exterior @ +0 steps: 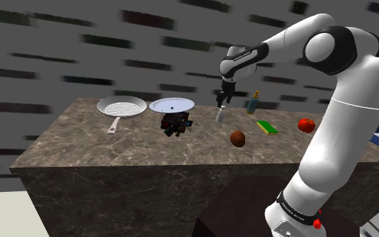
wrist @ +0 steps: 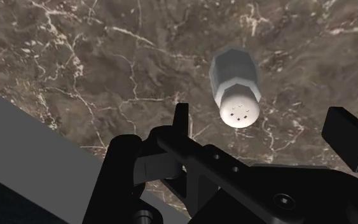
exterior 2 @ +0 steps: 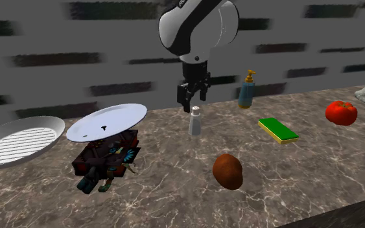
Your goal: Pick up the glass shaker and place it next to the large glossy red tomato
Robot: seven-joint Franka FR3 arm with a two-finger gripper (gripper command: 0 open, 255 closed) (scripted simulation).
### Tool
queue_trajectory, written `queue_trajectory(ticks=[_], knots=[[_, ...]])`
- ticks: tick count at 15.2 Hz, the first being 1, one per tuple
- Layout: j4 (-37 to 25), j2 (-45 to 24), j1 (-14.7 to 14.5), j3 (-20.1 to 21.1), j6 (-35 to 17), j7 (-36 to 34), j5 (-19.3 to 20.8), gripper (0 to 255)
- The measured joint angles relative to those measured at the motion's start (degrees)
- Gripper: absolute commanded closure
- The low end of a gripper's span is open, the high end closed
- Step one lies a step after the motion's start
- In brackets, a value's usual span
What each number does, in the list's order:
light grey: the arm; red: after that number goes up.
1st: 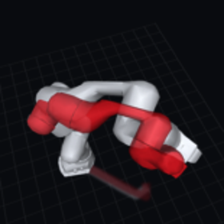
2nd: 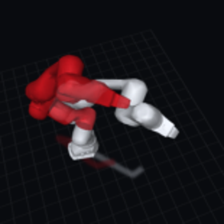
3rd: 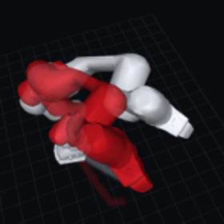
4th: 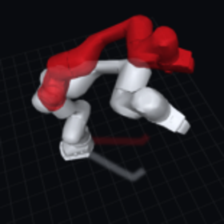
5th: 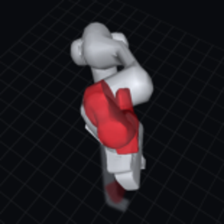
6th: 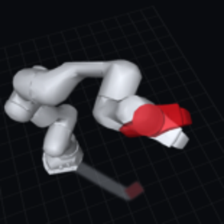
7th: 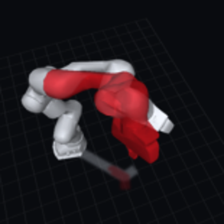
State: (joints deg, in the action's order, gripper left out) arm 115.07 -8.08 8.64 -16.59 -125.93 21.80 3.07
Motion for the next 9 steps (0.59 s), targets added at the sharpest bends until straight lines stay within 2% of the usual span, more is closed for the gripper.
queue_trajectory(ticks=[9], knots=[[0.9,-4.6,0.7,0.1,-5.4,0.9,-1.5,0]])
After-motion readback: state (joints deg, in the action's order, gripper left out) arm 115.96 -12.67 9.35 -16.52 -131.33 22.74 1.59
